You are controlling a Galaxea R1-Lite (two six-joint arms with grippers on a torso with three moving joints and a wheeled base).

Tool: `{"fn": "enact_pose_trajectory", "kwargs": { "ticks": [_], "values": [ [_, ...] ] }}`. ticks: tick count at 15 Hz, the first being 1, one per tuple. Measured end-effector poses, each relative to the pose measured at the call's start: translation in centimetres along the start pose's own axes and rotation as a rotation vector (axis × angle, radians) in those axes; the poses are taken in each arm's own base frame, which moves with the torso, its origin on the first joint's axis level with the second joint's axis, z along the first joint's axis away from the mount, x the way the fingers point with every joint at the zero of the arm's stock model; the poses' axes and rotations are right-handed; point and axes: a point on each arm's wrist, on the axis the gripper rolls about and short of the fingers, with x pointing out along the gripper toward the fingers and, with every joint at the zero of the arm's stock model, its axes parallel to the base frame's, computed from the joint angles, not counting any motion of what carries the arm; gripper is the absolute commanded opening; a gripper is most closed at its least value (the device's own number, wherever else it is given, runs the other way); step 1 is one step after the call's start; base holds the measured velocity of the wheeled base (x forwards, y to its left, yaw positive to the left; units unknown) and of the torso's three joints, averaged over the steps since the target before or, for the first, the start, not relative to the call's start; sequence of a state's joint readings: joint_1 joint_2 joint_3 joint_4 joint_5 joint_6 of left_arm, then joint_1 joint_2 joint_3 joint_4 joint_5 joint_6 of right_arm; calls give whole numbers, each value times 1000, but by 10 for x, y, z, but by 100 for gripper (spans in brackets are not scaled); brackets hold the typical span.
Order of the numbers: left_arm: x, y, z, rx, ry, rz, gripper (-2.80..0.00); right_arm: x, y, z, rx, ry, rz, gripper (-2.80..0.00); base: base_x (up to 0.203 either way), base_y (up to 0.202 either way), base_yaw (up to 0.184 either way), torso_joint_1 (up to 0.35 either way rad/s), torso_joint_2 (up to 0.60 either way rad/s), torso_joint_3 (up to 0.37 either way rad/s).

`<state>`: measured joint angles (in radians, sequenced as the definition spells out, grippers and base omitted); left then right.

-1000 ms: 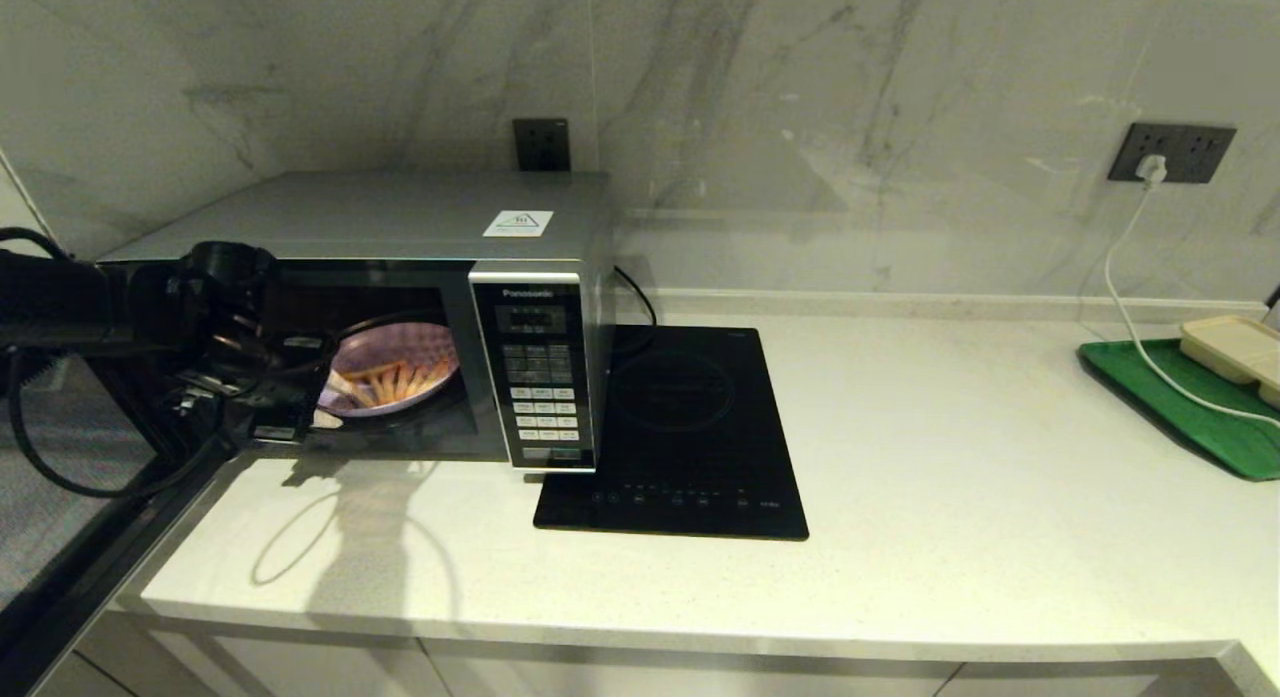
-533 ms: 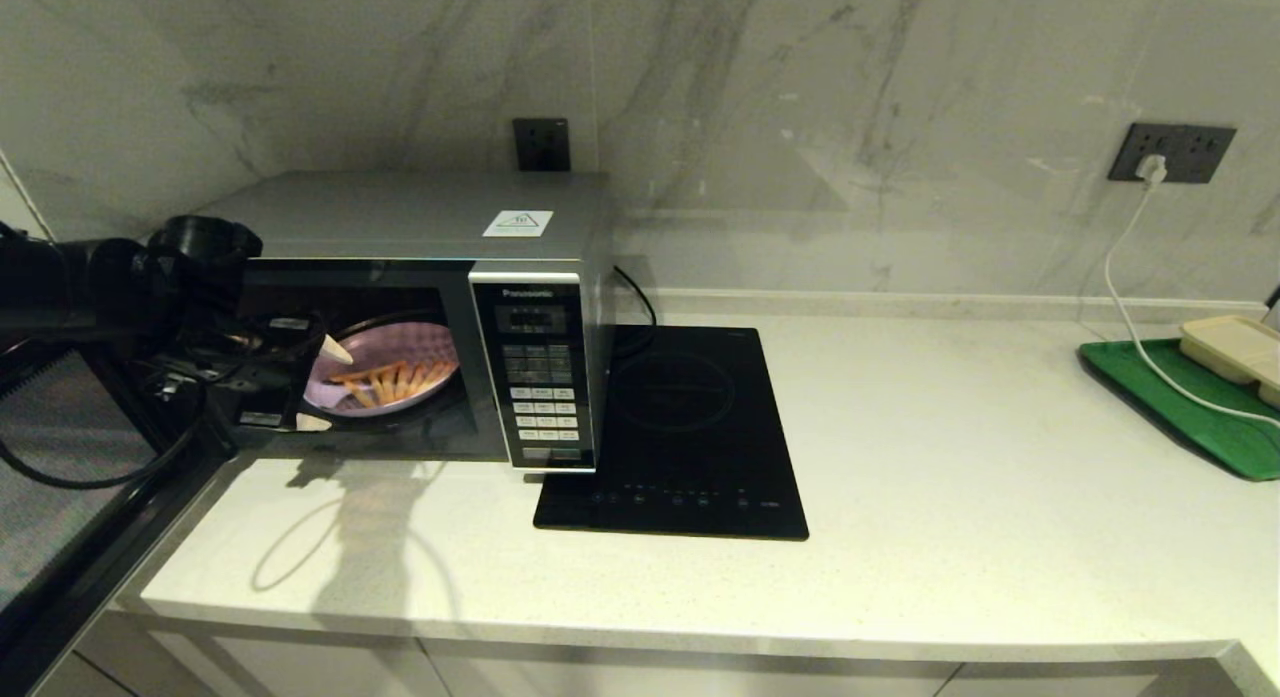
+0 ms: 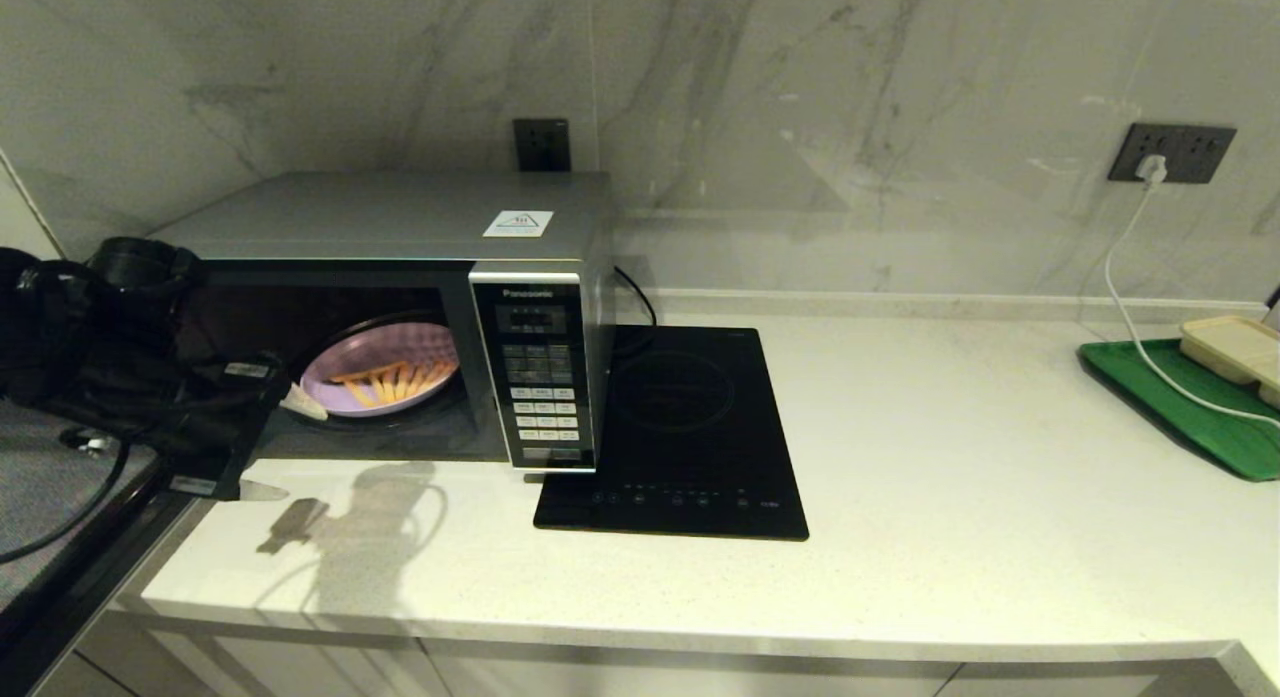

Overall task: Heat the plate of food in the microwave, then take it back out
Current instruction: Close the microwave oven

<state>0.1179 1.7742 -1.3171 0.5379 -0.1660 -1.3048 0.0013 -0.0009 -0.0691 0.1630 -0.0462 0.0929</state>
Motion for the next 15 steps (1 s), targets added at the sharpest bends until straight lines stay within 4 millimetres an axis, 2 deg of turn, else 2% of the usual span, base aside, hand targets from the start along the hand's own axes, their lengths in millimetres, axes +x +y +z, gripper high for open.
{"fn": "enact_pose_trajectory", "kwargs": {
  "ticks": [2, 4, 6, 8, 10, 15],
  "values": [
    [-18, 16, -8, 29, 0, -5, -280, 0, 0, 0, 0, 0, 0, -280, 0, 0, 0, 0, 0, 0],
    [-45, 26, -15, 89, -10, -59, -280, 0, 0, 0, 0, 0, 0, -280, 0, 0, 0, 0, 0, 0],
    [-81, 31, -18, 203, -46, -120, -280, 0, 0, 0, 0, 0, 0, -280, 0, 0, 0, 0, 0, 0],
    [-113, 31, -8, 241, -113, -151, -280, 0, 0, 0, 0, 0, 0, -280, 0, 0, 0, 0, 0, 0],
    [-137, 26, 8, 198, -178, -163, -280, 0, 0, 0, 0, 0, 0, -280, 0, 0, 0, 0, 0, 0],
    [-168, 19, 56, 61, -346, -171, -280, 0, 0, 0, 0, 0, 0, -280, 0, 0, 0, 0, 0, 0]
  ]
}}
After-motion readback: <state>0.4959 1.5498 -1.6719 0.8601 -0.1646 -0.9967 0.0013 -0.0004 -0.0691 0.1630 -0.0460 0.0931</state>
